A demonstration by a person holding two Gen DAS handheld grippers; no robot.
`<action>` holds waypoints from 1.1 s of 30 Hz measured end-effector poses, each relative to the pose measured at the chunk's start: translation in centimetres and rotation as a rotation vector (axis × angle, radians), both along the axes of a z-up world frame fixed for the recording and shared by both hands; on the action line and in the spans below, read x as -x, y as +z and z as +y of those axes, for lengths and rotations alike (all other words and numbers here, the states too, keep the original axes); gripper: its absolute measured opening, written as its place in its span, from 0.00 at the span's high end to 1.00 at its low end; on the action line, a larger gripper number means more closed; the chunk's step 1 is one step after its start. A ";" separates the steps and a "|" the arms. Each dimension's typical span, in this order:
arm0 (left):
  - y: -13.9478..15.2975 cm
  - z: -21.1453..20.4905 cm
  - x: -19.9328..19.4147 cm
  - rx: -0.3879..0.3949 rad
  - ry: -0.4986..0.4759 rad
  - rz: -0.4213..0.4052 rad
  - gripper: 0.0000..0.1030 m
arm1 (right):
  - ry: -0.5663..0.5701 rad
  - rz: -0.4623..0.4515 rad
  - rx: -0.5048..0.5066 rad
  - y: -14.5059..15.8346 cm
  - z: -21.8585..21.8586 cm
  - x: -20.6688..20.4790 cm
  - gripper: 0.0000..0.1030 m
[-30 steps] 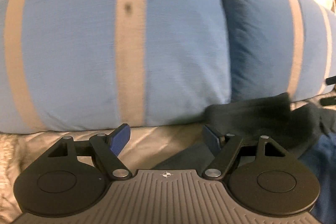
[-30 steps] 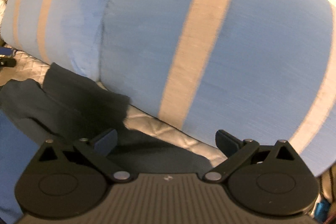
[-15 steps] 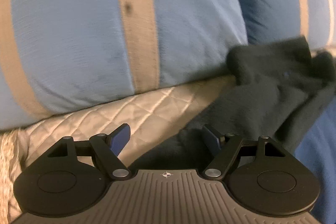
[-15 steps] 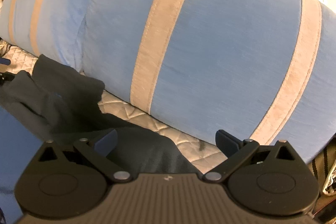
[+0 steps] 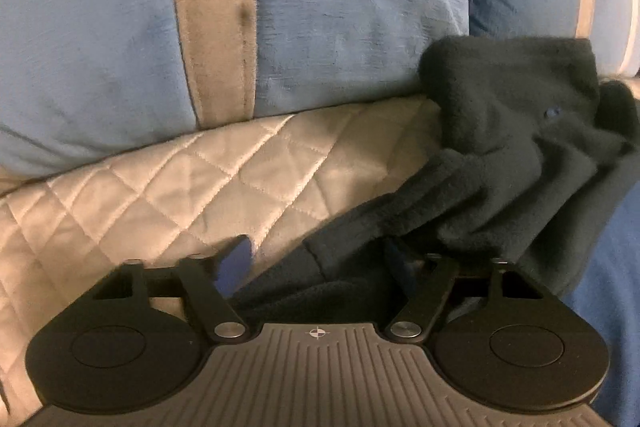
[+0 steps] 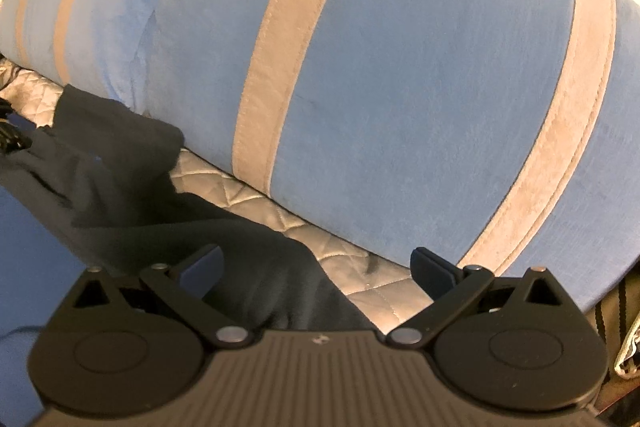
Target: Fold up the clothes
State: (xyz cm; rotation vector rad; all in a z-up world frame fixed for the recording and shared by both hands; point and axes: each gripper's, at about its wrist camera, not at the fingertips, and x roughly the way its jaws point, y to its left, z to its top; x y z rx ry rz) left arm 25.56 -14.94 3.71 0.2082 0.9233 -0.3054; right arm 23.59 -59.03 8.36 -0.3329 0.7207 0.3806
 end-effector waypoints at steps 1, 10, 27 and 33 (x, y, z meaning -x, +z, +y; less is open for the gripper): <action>0.3 -0.1 -0.1 -0.008 0.013 0.008 0.75 | -0.002 0.002 -0.004 -0.2 0.0 -0.1 0.00; 0.5 -2.6 0.8 -0.290 0.074 -0.122 0.80 | 0.017 -0.011 0.009 -1.7 3.1 -2.1 0.00; -1.2 -3.4 0.3 -0.322 0.105 -0.156 0.80 | 0.199 -0.057 0.282 -6.4 6.8 -2.5 0.05; -1.3 -3.4 0.4 -0.327 0.101 -0.164 0.80 | 0.226 0.018 0.293 -7.1 7.3 -3.8 0.13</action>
